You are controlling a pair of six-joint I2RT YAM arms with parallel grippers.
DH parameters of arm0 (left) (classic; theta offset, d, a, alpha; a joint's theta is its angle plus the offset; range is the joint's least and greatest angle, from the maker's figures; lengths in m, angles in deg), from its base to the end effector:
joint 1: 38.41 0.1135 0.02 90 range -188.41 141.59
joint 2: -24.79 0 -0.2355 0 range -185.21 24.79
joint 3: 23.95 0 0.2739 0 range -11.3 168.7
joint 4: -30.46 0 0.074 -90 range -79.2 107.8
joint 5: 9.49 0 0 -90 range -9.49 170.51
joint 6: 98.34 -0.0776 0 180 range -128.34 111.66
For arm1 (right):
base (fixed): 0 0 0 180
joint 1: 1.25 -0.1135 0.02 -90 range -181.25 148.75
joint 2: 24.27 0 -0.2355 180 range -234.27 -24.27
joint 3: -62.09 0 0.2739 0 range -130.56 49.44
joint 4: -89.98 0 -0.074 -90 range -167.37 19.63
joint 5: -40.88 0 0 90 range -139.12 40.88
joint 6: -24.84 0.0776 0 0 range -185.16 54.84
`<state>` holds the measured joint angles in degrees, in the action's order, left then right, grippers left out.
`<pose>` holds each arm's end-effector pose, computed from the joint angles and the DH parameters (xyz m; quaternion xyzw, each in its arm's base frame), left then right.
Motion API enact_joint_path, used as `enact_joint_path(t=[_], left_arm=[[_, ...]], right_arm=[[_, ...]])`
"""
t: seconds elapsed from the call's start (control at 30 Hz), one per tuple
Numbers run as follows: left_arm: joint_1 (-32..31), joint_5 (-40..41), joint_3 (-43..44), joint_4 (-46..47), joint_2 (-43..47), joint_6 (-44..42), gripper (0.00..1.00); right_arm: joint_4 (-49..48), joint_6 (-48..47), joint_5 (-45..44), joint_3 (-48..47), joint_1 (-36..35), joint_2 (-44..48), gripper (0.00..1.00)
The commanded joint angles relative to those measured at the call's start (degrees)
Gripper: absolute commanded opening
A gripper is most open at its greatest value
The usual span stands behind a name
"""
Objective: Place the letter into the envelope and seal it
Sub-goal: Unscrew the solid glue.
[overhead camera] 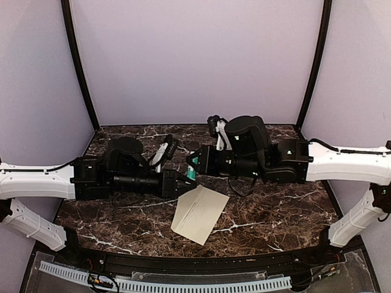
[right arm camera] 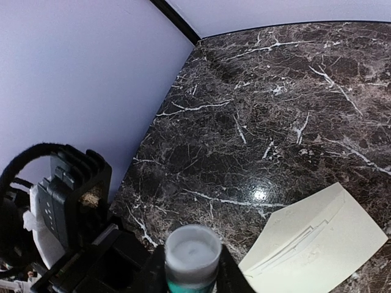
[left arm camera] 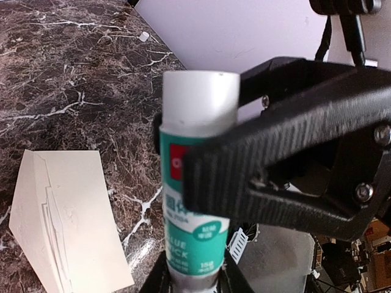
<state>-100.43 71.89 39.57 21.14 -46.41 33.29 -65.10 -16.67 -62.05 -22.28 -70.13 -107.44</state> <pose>0.1585 -0.3231 0.2558 0.1859 0.7810 -0.5036 0.3191 0.1613 0.3695 0.2929 -0.0867 0.8298 0.4151 0.3629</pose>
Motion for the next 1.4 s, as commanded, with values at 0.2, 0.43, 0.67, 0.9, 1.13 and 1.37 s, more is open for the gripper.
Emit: enact_joint_path(t=[0.2,0.43,0.67,0.9,1.13,1.37], left_arm=[[3.15,-8.68,-1.65,10.12,0.88,2.49,0.0],[3.57,-20.51,-3.38,18.04,1.46,1.41,0.0],[3.55,-29.79,-4.97,27.06,2.37,1.4,0.0],[3.49,-35.21,-5.48,32.44,1.38,3.17,0.0],[3.48,-36.01,-6.2,35.13,0.78,4.16,0.0],[3.48,-35.59,-6.71,36.46,0.26,5.14,0.0]], right_arm=[[-9.03,-3.08,4.21,11.55,0.78,13.87,0.75],[-27.19,-5.34,20.17,22.4,6.12,20.09,0.84],[-44.06,-3.52,32.06,27.4,7.81,19.14,0.86],[-51.67,-1.56,36.7,27.33,7.18,15.08,0.8],[-51.66,-1.16,38.5,24.58,6.69,12.18,0.64],[-53.72,-0.68,39.87,24.37,6.46,11.28,0.49]])
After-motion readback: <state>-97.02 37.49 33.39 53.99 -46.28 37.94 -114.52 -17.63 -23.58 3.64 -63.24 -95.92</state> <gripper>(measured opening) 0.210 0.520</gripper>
